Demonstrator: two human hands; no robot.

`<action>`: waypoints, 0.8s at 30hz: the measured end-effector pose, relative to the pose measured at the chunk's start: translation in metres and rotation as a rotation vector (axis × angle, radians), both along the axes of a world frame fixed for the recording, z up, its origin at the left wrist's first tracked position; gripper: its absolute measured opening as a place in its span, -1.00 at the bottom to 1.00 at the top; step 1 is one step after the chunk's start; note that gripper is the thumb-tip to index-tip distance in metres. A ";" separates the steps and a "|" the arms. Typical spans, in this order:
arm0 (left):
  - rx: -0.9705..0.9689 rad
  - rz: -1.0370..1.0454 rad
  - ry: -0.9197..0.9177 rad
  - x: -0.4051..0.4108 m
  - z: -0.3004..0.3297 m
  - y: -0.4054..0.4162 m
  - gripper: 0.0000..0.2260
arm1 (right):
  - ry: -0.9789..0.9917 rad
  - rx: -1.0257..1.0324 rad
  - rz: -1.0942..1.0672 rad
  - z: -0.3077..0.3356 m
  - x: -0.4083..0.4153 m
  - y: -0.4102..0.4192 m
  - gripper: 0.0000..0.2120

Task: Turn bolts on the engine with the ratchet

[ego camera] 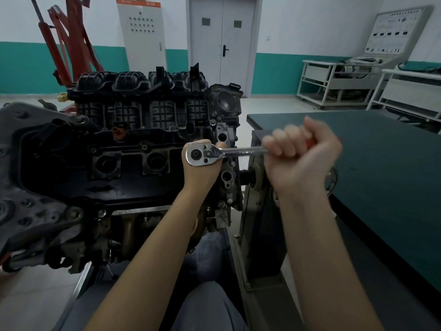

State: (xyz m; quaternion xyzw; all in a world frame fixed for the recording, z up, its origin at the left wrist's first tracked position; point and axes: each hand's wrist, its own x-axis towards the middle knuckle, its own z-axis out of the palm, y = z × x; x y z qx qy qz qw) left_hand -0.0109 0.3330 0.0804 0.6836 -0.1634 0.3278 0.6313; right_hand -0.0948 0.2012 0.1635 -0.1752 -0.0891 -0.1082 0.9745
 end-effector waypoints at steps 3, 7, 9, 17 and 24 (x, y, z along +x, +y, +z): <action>-0.004 -0.069 -0.061 -0.004 0.003 -0.001 -0.64 | 0.019 -0.160 0.115 0.034 0.022 -0.005 -0.71; -0.019 -0.052 -0.068 -0.004 0.002 -0.001 -0.63 | 0.007 -0.186 0.129 0.037 0.025 -0.002 -0.64; -0.062 -0.005 -0.050 -0.001 -0.002 0.000 -0.59 | -0.018 -0.100 0.054 0.017 0.011 0.001 -0.64; -0.138 0.040 0.000 -0.004 0.001 -0.006 -0.50 | -0.056 0.168 -0.092 -0.043 -0.034 0.023 -0.61; -0.095 -0.014 -0.036 -0.003 0.004 -0.006 -0.63 | -0.008 -0.209 0.145 0.042 0.027 -0.001 -0.63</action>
